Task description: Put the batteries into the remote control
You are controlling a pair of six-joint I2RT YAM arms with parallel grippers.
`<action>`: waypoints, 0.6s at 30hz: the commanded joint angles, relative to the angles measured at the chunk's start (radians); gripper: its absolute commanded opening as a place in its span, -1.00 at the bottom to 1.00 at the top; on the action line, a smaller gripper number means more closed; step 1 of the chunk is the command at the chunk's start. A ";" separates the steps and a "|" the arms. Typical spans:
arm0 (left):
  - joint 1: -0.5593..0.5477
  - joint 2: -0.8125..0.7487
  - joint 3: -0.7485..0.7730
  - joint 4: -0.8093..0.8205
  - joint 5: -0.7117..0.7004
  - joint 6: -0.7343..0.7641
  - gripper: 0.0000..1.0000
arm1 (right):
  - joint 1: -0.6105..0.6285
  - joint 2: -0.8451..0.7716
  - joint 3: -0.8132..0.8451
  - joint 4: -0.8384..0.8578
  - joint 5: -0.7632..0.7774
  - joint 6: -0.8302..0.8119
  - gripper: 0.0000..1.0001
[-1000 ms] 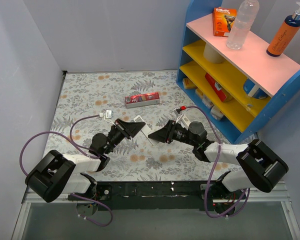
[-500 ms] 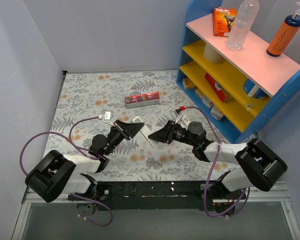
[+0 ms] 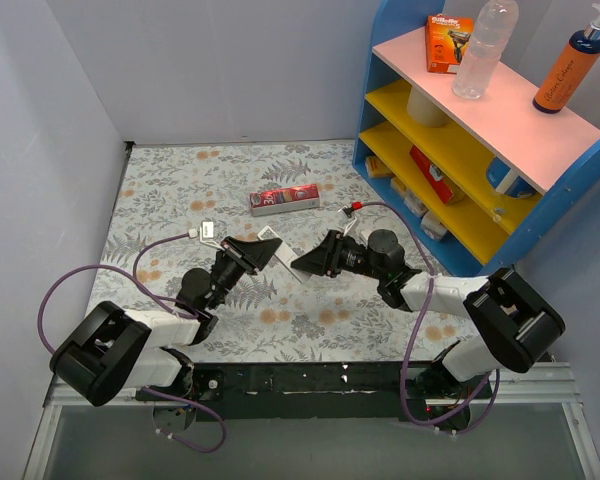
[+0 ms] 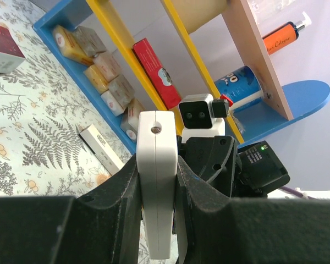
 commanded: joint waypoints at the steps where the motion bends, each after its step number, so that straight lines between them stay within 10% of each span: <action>1: 0.009 -0.031 0.015 0.194 -0.052 0.034 -1.00 | -0.003 0.013 0.057 -0.003 -0.030 0.008 0.03; 18: 0.009 -0.033 0.019 0.188 -0.052 0.031 -1.00 | -0.006 0.055 0.087 0.093 -0.077 0.058 0.13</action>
